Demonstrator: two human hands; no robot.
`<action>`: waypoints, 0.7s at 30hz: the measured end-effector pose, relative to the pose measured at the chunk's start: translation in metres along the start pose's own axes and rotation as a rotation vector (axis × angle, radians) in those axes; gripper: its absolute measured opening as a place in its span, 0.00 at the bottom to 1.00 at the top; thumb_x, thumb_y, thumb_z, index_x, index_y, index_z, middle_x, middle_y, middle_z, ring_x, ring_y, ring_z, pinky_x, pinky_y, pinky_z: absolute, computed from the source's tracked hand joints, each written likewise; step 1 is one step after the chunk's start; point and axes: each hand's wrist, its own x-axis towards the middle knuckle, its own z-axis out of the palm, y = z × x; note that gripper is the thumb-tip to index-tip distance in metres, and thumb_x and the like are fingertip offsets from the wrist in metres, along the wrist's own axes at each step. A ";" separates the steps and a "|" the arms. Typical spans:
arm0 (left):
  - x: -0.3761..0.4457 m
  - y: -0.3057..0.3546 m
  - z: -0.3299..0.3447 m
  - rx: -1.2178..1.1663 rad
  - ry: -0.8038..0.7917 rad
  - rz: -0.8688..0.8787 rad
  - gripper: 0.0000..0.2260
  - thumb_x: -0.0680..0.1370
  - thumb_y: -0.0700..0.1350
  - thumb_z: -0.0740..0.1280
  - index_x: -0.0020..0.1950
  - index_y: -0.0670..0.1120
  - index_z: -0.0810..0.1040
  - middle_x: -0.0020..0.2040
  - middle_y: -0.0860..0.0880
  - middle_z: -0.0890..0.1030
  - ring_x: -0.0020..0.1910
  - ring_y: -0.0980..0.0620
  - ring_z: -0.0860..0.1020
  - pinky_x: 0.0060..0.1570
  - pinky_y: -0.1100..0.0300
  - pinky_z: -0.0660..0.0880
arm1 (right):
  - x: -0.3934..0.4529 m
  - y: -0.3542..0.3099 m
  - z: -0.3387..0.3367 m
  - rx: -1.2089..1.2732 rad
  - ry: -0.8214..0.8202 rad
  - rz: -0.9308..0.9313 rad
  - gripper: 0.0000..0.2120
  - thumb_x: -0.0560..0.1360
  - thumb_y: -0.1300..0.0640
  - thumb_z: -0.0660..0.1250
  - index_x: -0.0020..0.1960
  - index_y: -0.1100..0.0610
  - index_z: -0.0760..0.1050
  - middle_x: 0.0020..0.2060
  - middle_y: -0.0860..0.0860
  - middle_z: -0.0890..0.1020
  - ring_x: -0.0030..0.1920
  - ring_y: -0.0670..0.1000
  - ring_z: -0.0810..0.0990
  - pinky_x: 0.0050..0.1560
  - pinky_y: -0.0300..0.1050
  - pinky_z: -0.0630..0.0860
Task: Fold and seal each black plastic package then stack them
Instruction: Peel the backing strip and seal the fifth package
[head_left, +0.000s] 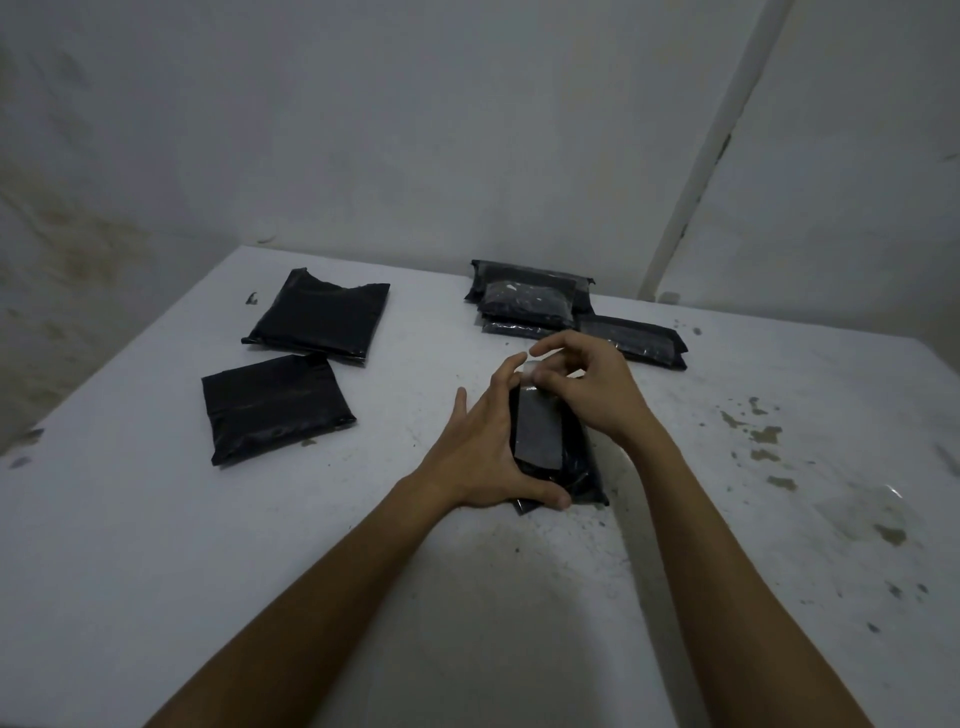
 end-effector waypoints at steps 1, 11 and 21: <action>0.000 0.000 0.000 0.001 -0.001 -0.002 0.66 0.61 0.68 0.81 0.81 0.59 0.34 0.82 0.52 0.61 0.80 0.46 0.62 0.80 0.37 0.40 | 0.000 -0.002 -0.002 0.044 -0.014 0.001 0.09 0.75 0.61 0.75 0.54 0.54 0.82 0.40 0.51 0.87 0.44 0.52 0.84 0.48 0.42 0.81; 0.001 -0.002 0.000 0.012 0.001 0.001 0.67 0.62 0.68 0.81 0.80 0.60 0.31 0.82 0.54 0.60 0.81 0.45 0.61 0.80 0.34 0.41 | -0.022 -0.031 -0.034 0.425 -0.184 0.001 0.19 0.78 0.70 0.68 0.66 0.58 0.73 0.43 0.59 0.83 0.45 0.58 0.84 0.44 0.47 0.83; -0.001 -0.003 0.000 0.004 -0.004 0.002 0.52 0.65 0.63 0.81 0.75 0.50 0.52 0.67 0.58 0.62 0.66 0.53 0.68 0.80 0.38 0.49 | -0.029 -0.048 -0.040 0.446 -0.363 0.124 0.27 0.73 0.63 0.72 0.70 0.51 0.71 0.40 0.57 0.83 0.39 0.55 0.82 0.36 0.46 0.80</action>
